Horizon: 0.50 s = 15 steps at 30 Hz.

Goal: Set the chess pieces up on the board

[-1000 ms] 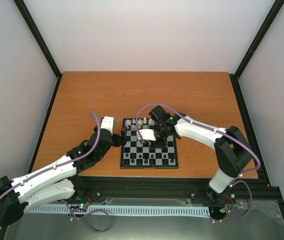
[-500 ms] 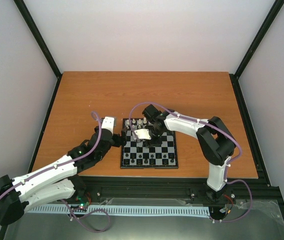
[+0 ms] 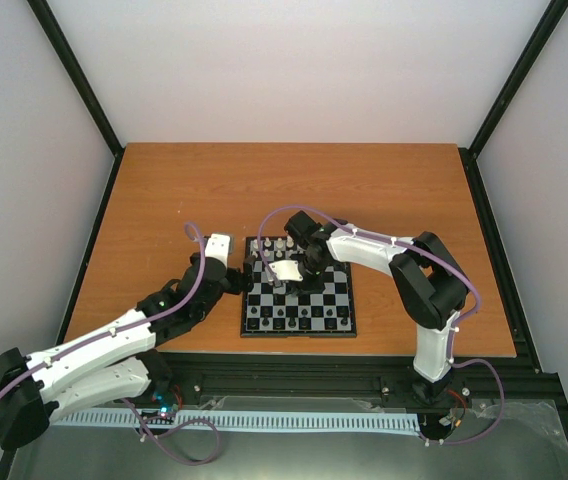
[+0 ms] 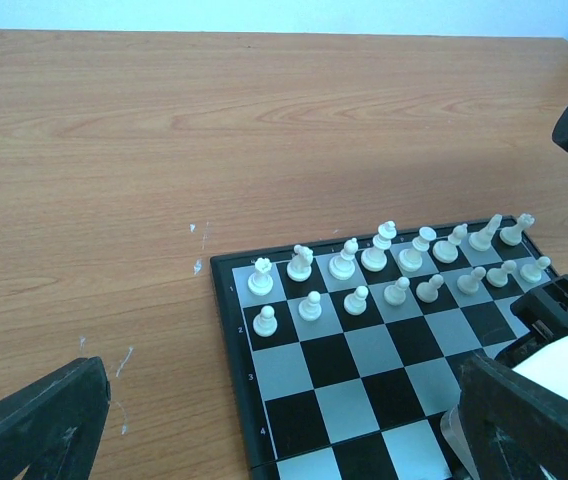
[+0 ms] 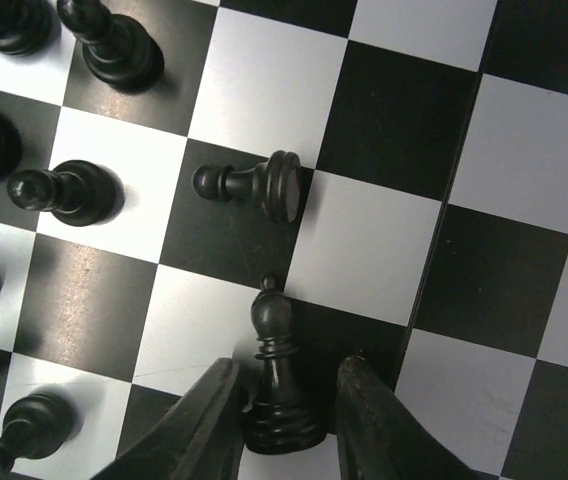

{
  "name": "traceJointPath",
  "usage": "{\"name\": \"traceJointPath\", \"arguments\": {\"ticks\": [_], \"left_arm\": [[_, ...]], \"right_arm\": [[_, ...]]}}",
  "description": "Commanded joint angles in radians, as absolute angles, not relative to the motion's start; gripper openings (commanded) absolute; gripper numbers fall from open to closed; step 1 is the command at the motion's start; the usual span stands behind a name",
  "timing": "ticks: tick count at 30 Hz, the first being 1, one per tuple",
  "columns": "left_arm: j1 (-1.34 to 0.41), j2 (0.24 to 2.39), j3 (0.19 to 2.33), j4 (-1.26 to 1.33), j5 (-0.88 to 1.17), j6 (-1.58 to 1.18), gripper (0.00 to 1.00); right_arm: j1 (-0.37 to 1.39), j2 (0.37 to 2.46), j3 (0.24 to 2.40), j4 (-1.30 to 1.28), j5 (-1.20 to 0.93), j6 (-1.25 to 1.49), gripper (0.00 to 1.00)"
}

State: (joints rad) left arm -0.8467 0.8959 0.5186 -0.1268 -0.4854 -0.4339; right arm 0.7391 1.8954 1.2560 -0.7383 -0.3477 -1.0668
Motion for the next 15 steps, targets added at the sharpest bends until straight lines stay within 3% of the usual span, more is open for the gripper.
{"name": "traceJointPath", "arguments": {"ticks": [1,6,15], "left_arm": [[-0.839,0.907,0.536,-0.098,-0.478,-0.443,0.97],[-0.84,0.916,0.539,-0.096,-0.47,-0.443,0.97],[-0.84,0.919,0.537,-0.086,-0.452,-0.444,0.94]], "right_arm": [[0.733,1.899,1.247,-0.759,-0.337,-1.058,0.24],[0.716,1.886,1.228,-0.761,-0.358,-1.034,0.16],[0.575,1.714,1.195,-0.782,-0.557,-0.901,0.15]]}}
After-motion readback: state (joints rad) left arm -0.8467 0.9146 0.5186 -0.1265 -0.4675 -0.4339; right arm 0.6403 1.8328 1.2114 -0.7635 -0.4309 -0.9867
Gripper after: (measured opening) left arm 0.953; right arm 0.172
